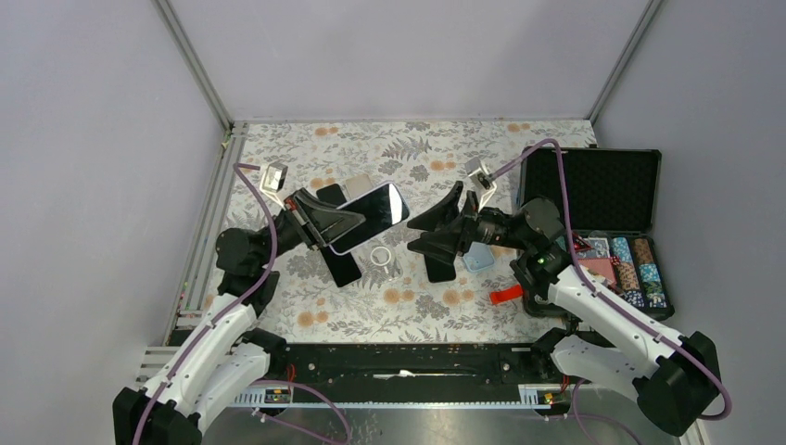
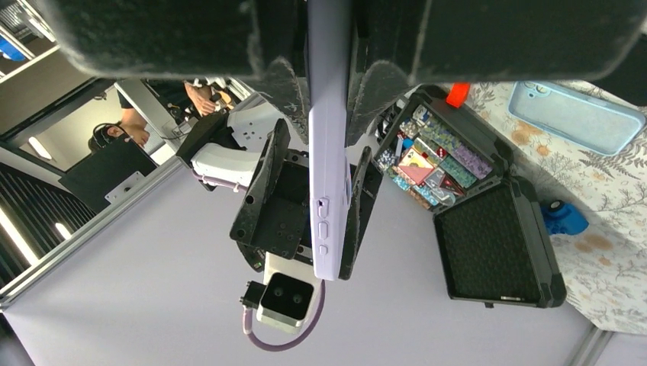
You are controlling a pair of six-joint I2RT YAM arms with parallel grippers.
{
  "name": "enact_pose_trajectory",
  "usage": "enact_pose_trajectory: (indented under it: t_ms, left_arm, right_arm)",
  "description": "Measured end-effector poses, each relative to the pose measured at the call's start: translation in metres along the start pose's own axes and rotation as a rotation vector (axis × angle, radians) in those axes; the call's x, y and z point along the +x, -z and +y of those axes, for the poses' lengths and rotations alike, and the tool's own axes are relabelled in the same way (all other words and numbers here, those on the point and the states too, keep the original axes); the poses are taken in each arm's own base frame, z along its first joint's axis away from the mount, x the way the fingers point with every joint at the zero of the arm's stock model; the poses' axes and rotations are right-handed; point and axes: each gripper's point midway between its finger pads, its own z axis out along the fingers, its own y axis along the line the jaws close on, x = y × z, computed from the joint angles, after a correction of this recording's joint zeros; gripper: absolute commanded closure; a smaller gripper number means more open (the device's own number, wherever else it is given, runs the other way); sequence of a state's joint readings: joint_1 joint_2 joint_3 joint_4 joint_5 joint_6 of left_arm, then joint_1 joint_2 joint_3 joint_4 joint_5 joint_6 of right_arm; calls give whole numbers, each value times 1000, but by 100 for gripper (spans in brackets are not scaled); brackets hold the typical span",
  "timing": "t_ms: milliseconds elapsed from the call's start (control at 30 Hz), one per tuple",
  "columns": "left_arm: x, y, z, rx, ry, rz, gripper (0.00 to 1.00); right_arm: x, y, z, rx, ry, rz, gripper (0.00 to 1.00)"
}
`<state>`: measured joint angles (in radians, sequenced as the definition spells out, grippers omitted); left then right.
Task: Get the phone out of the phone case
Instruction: Remove the phone case from the phone.
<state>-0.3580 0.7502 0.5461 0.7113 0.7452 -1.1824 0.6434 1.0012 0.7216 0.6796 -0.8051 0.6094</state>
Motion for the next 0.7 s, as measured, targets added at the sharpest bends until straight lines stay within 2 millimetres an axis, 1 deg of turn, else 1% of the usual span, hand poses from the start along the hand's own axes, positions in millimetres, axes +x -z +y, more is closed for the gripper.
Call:
enact_pose_trajectory:
  t_ms: [133,267,367,467,700]
  left_arm:
    - [4,-1,-1,9,7,35,100]
    - [4,-2,-9,38,3,57,100]
    - [5,-2,-15,58,-1,72,100]
    - [5,-2,-18,69,3,79,100]
    - [5,-3,-19,79,20,83,100]
  right_arm:
    - [-1,-1,-3,17,-8,0,34]
    - [-7,-4,-11,51,-12,-23,46]
    - [-11,-6,-15,68,-17,-34,48]
    - [-10,-7,-19,82,-31,-38,47]
    - [-11,-9,-19,76,-57,-44,37]
